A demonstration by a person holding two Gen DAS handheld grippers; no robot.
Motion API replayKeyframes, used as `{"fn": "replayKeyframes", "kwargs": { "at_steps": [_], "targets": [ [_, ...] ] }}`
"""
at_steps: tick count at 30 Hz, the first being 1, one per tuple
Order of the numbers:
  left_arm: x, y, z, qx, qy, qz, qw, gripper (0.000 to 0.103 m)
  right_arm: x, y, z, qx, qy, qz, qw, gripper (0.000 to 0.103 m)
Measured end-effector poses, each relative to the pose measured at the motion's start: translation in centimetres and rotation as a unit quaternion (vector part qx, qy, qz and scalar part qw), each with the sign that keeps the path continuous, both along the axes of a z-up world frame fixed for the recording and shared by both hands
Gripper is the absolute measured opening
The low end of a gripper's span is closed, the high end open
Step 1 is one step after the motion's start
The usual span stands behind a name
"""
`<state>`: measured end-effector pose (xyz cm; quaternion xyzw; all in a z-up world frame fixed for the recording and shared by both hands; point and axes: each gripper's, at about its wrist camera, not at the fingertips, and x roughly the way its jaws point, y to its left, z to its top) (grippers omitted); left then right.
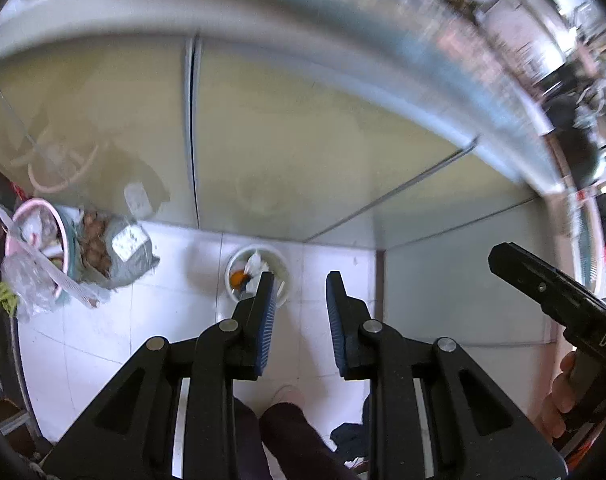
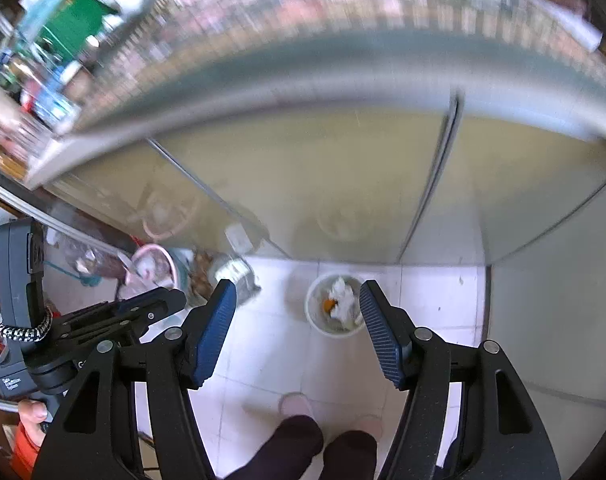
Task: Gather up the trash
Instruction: 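Raise both open tools back up to the mat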
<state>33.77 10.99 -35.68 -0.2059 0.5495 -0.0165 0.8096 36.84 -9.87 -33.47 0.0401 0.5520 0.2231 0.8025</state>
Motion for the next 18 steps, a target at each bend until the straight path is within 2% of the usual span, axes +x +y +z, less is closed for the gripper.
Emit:
{"fn": "replayKeyframes", "kwargs": {
  "at_steps": [2, 3, 7, 11, 18],
  "targets": [
    [-0.1, 0.3, 4.1, 0.006, -0.024, -0.002, 0.9997, 0.023, -0.5, 0.1, 3.2, 0.004, -0.019, -0.004, 1.0, 0.061],
    [-0.2, 0.2, 5.0, 0.008, -0.031, -0.002, 0.9995, 0.023, -0.6, 0.1, 4.5, 0.007, -0.027, -0.006, 1.0, 0.061],
    [-0.3, 0.5, 11.6, 0.018, -0.077, -0.015, 0.9967, 0.023, -1.4, -0.1, 10.2, 0.024, -0.062, -0.018, 0.998, 0.061],
    [-0.4, 0.7, 16.3, 0.04, -0.114, -0.029, 0.9923, 0.023, -2.1, -0.6, 15.0, 0.034, -0.092, -0.039, 0.994, 0.061],
    [0.2, 0.8, 22.5, 0.071, -0.168, -0.055, 0.9816, 0.024, -2.6, -1.6, 20.0, 0.026, -0.141, -0.09, 0.986, 0.061]
  ]
}}
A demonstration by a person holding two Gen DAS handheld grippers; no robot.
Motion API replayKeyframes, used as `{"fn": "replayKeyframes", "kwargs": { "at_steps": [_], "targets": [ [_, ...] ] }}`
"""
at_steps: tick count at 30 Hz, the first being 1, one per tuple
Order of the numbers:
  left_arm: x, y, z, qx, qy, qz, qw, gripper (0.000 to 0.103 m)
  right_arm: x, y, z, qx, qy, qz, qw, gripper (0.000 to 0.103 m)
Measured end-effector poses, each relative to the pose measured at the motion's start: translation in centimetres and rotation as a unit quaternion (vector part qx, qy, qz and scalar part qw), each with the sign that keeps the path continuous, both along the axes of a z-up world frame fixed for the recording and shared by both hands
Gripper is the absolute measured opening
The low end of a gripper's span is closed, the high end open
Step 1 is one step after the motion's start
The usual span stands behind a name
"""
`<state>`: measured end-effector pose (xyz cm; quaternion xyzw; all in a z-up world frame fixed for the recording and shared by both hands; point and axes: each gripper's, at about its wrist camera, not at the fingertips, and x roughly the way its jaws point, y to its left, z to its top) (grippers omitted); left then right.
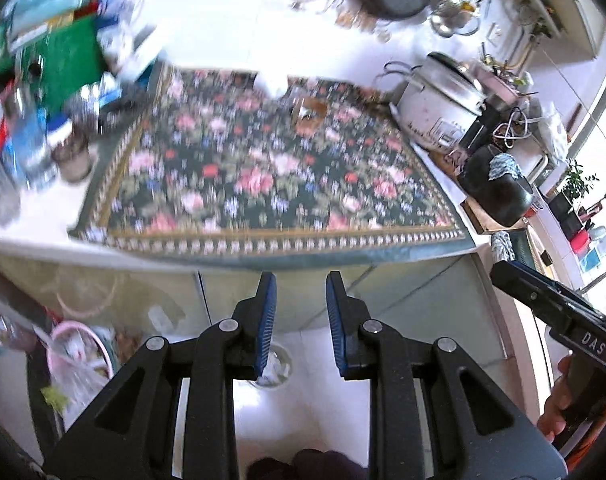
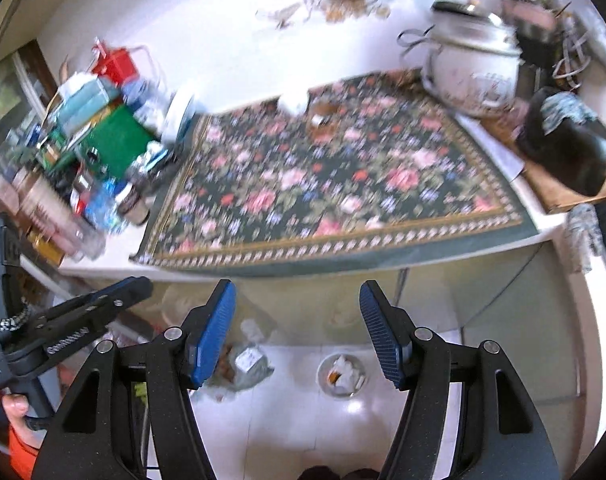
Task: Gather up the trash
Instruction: 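Raise both open tools back up to the mat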
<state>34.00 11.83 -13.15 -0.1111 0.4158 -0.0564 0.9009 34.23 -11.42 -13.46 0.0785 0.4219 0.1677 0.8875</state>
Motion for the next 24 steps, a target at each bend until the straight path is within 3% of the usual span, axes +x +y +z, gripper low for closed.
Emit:
{"fn": "replayKeyframes", "kwargs": {
  "at_steps": [3, 10, 15, 24],
  "targets": [
    [0.7, 0.3, 1.4, 0.005, -0.017, -0.002, 0.9998, 0.029, 0.2, -1.0, 1.3, -0.002, -0.011, -0.019, 1.0, 0.061],
    [4.7, 0.3, 2.9, 0.013, -0.037, 0.001, 0.9992, 0.029, 3.3, -2.7, 3.2, -0.001, -0.038, -0.04, 0.998, 0.061],
    [10.2, -0.5, 3.5, 0.015, -0.047, 0.022, 0.9985, 0.029, 8.2, -3.6, 4.1, -0.002, -0.063, -0.027, 0.998, 0.062],
    [22.6, -3.0, 3.6, 0.012, -0.023, 0.06, 0.9979, 0.029, 19.8, -6.1, 6.2, -0.008, -0.081, 0.02, 0.996, 0.062]
  ]
}}
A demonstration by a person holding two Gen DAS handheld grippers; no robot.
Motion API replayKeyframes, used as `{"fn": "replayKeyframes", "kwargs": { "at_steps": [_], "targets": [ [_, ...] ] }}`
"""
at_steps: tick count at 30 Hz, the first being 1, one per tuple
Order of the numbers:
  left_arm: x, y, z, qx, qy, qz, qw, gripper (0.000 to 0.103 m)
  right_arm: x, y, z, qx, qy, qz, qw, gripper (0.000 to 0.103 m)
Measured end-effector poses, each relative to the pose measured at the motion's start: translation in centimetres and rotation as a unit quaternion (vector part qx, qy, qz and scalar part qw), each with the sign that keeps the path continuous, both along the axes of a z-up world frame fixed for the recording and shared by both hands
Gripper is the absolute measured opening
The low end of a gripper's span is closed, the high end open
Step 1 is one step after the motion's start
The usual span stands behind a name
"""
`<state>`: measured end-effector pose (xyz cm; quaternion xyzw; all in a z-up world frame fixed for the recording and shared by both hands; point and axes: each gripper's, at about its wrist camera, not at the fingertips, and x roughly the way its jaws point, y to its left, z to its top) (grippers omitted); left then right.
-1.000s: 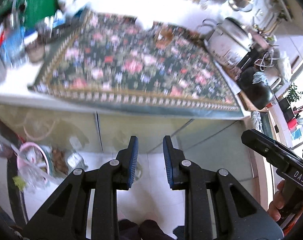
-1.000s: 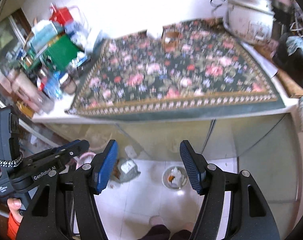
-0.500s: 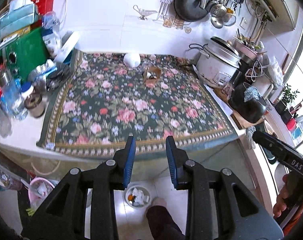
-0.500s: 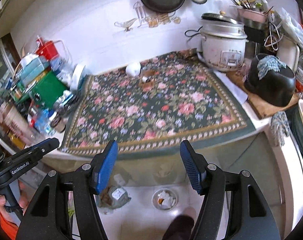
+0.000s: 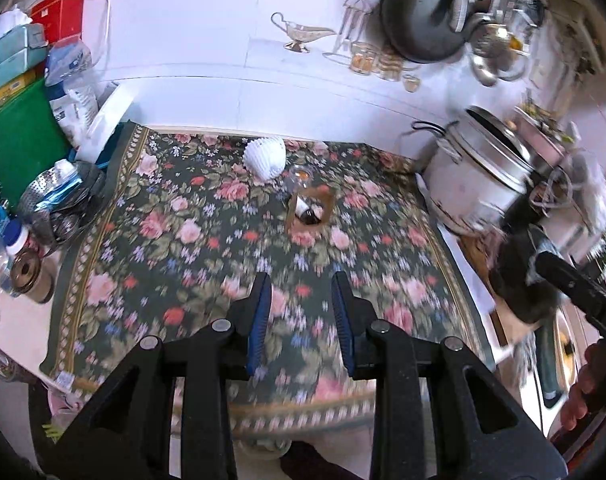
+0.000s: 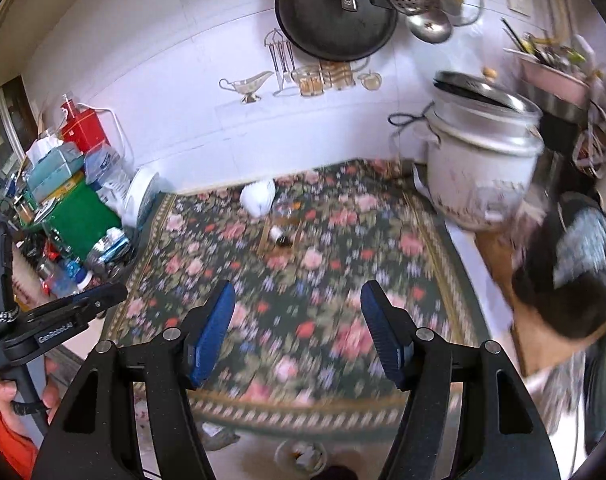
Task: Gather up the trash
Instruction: 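Raise both open tools back up to the mat, then grasp the brown cardboard sleeve with the left tool while the right grasps the dark bottle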
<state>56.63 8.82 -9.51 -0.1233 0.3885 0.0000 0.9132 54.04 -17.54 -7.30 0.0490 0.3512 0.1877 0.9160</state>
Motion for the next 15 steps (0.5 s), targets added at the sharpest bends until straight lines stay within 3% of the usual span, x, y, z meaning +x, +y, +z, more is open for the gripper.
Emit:
{"fn": "replayKeyframes", "kwargs": {
  "at_steps": [8, 15],
  "targets": [
    [9.8, -1.3, -3.2, 0.006, 0.046, 0.015, 0.9988, 0.029, 8.6, -1.7, -1.8, -0.001, 0.023, 0.022, 0.999, 0.062],
    [17.5, -1.3, -8.2, 0.014, 0.091, -0.003, 0.9958, 0.029, 12.6, -1.8, -5.2, 0.003, 0.075, 0.008, 0.997, 0.062]
  ]
}}
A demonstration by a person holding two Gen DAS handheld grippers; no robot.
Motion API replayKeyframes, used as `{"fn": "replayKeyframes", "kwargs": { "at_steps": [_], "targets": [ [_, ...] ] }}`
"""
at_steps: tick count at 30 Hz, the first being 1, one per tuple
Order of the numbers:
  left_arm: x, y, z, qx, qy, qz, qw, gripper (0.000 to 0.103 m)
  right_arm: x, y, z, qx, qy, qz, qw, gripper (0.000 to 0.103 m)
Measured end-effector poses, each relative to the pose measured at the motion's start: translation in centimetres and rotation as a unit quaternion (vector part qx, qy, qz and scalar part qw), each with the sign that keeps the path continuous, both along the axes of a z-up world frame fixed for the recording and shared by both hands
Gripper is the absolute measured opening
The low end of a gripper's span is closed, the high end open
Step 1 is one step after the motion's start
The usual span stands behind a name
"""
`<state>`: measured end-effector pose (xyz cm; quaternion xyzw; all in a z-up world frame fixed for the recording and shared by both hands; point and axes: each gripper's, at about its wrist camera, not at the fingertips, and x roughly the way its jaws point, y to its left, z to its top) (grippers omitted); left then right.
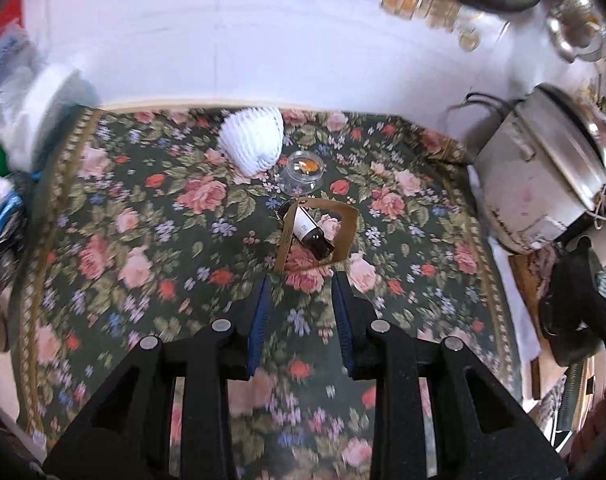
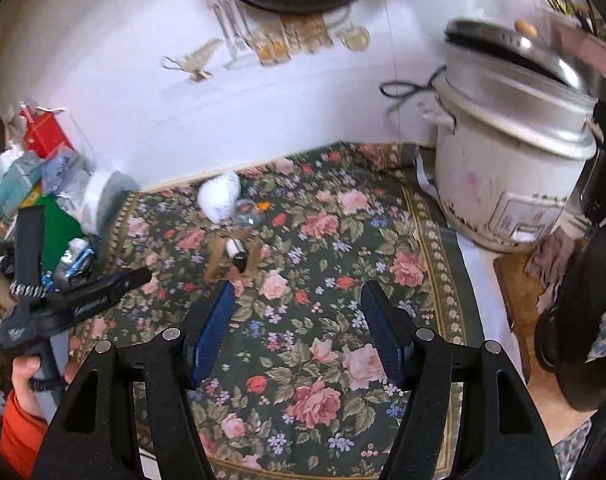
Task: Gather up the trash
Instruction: 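Grasp the brown cardboard sleeve with the left tool while the right grasps the dark bottle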
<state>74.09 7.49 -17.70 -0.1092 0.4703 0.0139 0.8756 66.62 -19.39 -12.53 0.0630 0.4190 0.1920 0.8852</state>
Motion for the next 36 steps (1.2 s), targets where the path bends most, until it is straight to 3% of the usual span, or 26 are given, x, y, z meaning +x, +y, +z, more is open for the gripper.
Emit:
{"fn": "replayKeyframes", "kwargs": {
  "at_steps": [9, 12, 13, 15, 18, 23, 30, 36],
  "targets": [
    [7.6, 0.6, -6.0, -0.004, 0.056, -0.049, 0.9972, 0.029, 2.7, 1.2, -2.4, -0.007, 0.049, -0.054, 0.997, 0.062],
    [8.8, 0.8, -7.0, -0.013, 0.064, -0.063, 0.9959, 0.018, 3.7, 2.5, -3.1, -0.017, 0.059, -0.056, 0.997, 0.062],
    [9.1, 0.9, -7.3, -0.014, 0.066, -0.067, 0.9955, 0.01, 3.9, 2.8, -3.3, -0.019, 0.061, -0.056, 0.996, 0.062],
    [9.5, 1.1, -7.8, -0.024, 0.067, -0.069, 0.9951, 0.006, 4.5, 3.5, -3.8, -0.019, 0.067, -0.055, 0.996, 0.062],
    [9.5, 1.9, -7.8, -0.043, 0.059, -0.069, 0.995, 0.001, 5.3, 4.9, -4.4, -0.025, 0.076, -0.045, 0.996, 0.062],
    [8.2, 4.4, -6.1, -0.063, 0.032, -0.051, 0.9962, 0.0, 7.1, 7.8, -5.5, -0.033, 0.091, -0.015, 0.995, 0.062],
    [5.1, 10.3, -3.3, -0.037, 0.002, 0.014, 0.9992, 0.0, 10.5, 13.9, -7.9, -0.047, 0.093, 0.053, 0.993, 0.062],
    [2.7, 14.5, -3.5, -0.031, 0.004, 0.062, 0.9976, 0.0, 12.9, 18.7, -10.8, -0.068, 0.101, 0.089, 0.989, 0.062]
  ]
}}
